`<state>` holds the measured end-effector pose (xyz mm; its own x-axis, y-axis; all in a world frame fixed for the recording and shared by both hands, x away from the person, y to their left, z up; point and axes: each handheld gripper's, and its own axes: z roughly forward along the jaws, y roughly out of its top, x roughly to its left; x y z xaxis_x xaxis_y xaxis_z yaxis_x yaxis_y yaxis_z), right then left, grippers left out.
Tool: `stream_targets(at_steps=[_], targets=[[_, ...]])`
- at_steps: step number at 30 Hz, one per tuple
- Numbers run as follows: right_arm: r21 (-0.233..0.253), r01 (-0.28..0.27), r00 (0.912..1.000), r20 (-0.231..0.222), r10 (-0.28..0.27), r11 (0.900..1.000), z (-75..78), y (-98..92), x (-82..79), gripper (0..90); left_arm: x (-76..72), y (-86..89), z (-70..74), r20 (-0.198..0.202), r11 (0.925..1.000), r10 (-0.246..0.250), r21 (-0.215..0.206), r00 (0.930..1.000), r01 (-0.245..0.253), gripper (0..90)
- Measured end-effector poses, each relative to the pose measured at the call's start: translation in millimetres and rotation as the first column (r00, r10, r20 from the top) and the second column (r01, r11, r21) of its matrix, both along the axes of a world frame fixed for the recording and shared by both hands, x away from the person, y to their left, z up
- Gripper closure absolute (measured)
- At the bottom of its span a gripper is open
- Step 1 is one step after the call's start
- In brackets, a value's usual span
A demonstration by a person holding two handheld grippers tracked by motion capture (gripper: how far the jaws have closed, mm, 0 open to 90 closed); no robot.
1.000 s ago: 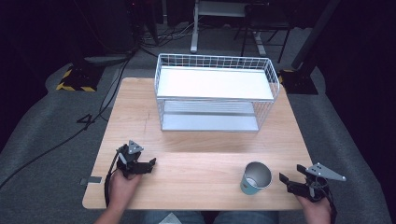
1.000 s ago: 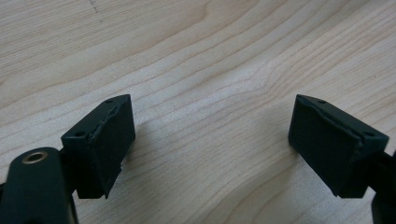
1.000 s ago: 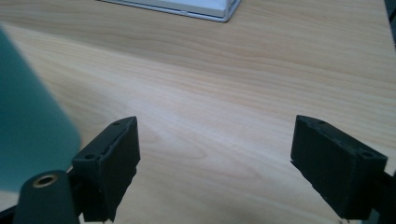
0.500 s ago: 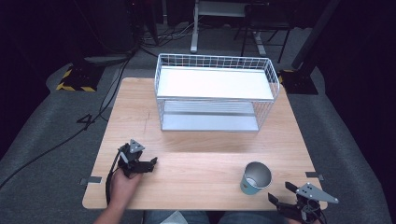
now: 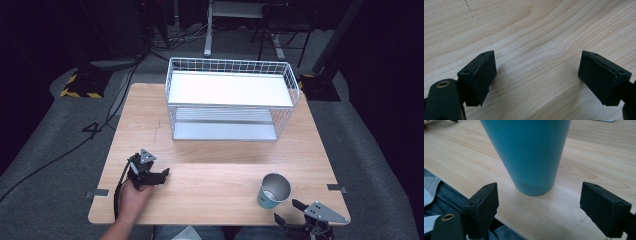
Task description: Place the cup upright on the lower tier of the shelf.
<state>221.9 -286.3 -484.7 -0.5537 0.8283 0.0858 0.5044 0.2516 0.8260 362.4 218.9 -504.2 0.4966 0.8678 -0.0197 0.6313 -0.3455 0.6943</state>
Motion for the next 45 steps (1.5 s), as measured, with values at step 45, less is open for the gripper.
stream_targets(at_steps=[45], targets=[[-0.003, -0.001, 0.9951, 0.099, 0.001, 1.000, -18.0, 39.9, 38.5, 23.2, 0.5, -0.5, -0.2, 0.003, 1.0000, -0.004, -0.003, 1.0000, 0.004, 16.0]])
